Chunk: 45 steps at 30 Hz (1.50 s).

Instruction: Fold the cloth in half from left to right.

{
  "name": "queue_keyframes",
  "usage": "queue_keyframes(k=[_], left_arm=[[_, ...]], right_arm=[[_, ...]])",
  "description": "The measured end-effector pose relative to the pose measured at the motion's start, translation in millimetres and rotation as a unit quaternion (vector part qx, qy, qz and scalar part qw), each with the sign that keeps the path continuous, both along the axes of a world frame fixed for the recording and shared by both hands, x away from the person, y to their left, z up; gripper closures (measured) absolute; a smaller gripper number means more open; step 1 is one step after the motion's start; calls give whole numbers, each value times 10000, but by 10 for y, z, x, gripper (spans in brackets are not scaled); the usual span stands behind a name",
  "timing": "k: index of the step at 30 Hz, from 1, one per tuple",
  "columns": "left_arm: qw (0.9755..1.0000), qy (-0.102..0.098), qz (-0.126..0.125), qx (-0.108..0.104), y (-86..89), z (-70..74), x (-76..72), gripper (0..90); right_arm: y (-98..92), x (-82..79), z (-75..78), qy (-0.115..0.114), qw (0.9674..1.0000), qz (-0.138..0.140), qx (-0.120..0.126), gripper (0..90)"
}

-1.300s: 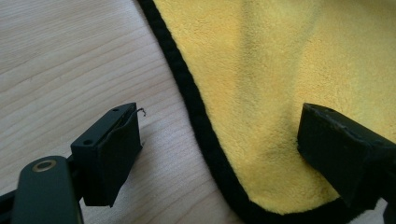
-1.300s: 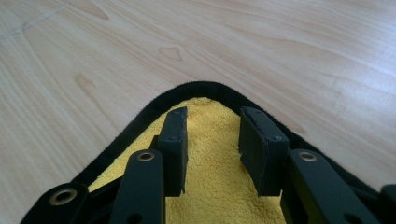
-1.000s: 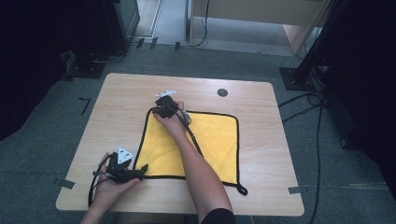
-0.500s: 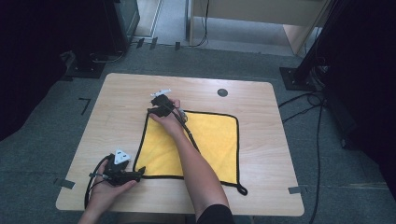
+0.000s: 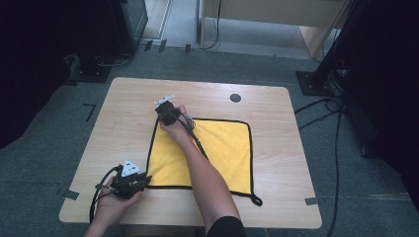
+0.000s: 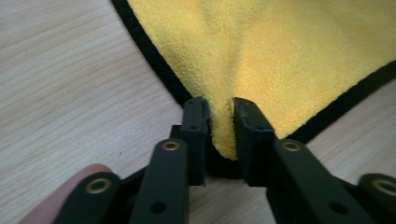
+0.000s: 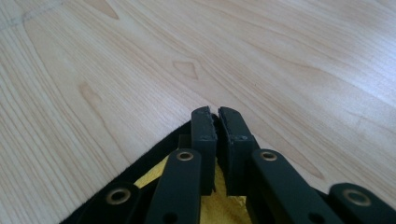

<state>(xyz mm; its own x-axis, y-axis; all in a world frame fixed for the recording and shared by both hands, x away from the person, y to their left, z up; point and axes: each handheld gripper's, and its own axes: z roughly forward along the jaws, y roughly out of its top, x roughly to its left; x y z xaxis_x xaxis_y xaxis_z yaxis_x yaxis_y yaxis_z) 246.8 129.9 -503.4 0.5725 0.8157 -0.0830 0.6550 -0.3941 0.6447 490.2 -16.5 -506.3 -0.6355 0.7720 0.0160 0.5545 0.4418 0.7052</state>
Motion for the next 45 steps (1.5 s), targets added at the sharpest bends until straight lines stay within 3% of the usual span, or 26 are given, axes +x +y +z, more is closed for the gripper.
queue_keyframes(k=[5, 7, 11, 13, 17, 21, 26, 30, 35, 37, 45], left_arm=[[9996, 230, -171, -30, 65, 30, 39, 828], [9997, 192, -152, 49, 115, 78, 50, 833], [9999, 84, -30, -47, 285, 202, 67, 844], [10000, -20, 12, -83, 357, 263, 58, 847], [9990, -260, 51, -373, 399, 371, 19, 848], [9965, -396, -33, -740, 296, 416, -20, 849], [9921, -572, -255, -1085, -23, 463, -95, 850], [9911, -701, -462, -1030, -330, 471, -138, 849], [9894, -638, -687, -1107, -759, 429, -149, 848], [9894, -609, -806, -1041, -941, 402, -155, 848], [9872, -626, -1219, -817, -1595, 351, -134, 848]], right_arm=[[34, 29, 71, 13, 9998, -87, 197, 881], [71, 52, 116, 56, 9994, -114, 322, 882], [181, 98, 213, -69, 9990, 55, 432, 882], [243, 106, 301, -100, 9976, 95, 684, 882], [318, 90, 534, -290, 9955, 157, 888, 882], [194, 42, 716, -455, 9943, 198, 947, 882], [-160, -47, 832, -592, 9935, 188, 949, 881], [-596, -113, 819, -654, 9939, 106, 882, 881], [-1117, -195, 745, -613, 9939, -110, 912, 880], [-1336, -228, 701, -576, 9941, -196, 893, 880], [-1930, -283, 513, -473, 9941, -503, 837, 878]])
